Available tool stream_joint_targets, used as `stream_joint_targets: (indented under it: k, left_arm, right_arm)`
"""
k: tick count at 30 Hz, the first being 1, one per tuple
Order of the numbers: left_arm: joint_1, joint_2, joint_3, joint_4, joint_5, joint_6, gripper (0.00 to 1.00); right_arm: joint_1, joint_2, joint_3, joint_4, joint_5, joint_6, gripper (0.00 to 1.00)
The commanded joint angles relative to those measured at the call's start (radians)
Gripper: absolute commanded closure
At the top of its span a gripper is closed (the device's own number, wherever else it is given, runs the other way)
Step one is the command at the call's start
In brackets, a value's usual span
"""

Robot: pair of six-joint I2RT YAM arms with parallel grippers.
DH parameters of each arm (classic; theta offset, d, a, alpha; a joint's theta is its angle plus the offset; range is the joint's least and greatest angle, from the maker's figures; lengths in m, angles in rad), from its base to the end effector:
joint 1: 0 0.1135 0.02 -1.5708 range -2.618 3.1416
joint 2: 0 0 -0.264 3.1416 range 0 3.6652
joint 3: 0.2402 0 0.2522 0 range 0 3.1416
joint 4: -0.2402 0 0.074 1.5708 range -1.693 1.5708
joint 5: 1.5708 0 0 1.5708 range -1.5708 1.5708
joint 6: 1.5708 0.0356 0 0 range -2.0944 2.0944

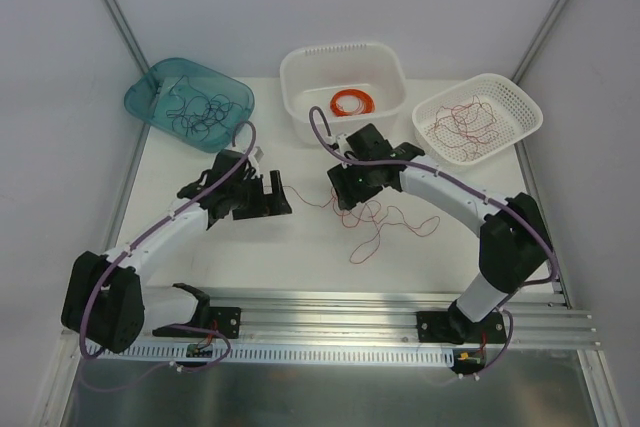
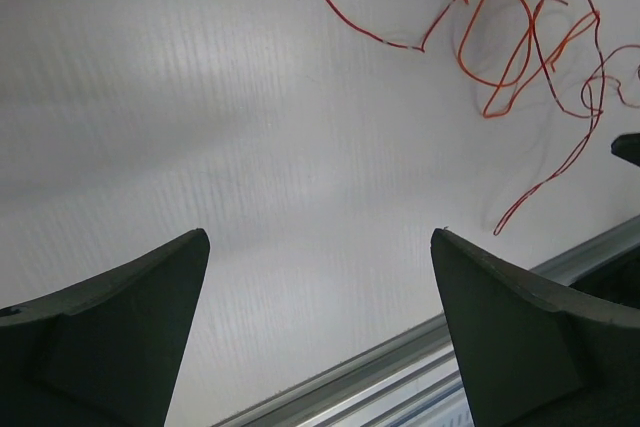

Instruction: Untangle the cables

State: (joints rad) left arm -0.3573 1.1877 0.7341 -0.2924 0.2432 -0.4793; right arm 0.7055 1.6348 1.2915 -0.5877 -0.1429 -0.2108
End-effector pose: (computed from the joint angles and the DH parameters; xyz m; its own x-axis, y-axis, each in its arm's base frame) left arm 0.2289 -0.0946 0.2313 -0.7971 -0.1802 -0.5763 0.1550 0.8614 -0.4837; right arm 0.2654 0.2327 0.2634 -0.4494 -0.6548 -0.6077 -0.8187 0.5741 -0.0132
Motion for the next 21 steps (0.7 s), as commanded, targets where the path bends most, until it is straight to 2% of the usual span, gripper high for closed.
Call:
stream_joint_targets:
  k: [1, 7, 12, 15, 16, 18, 19, 21]
  left_arm:
    - [-0.060, 0.036, 0.057, 0.001, -0.025, 0.039, 0.05]
    - [-0.140, 0.127, 0.116, 0.032, -0.038, 0.074, 0.06]
    - [-0.212, 0.193, 0.149, 0.094, -0.044, 0.110, 0.07]
    - [-0.235, 0.234, 0.154, 0.148, -0.042, 0.119, 0.08]
    - [-0.247, 0.251, 0.157, 0.162, -0.039, 0.122, 0.08]
    - [-0.258, 0.268, 0.165, 0.197, -0.039, 0.126, 0.08]
    - [-0.267, 0.283, 0.169, 0.206, -0.041, 0.134, 0.09]
    - [-0.279, 0.299, 0.175, 0.242, -0.042, 0.146, 0.09]
  right_arm:
    - [-0.009, 0.008, -0.021, 0.057, -0.020, 0.034, 0.42]
    - [-0.029, 0.046, -0.113, 0.132, -0.050, 0.054, 0.44]
    - [-0.063, 0.082, -0.136, 0.202, -0.089, 0.059, 0.55]
    - [-0.080, 0.089, -0.141, 0.221, -0.132, 0.057, 0.64]
    - [-0.084, 0.086, -0.144, 0.223, -0.148, 0.060, 0.73]
    - [-0.100, 0.053, -0.158, 0.235, -0.167, 0.068, 0.84]
    - [-0.104, 0.034, -0.162, 0.238, -0.184, 0.071, 0.94]
    - [-0.123, -0.028, -0.170, 0.236, -0.204, 0.079, 0.99]
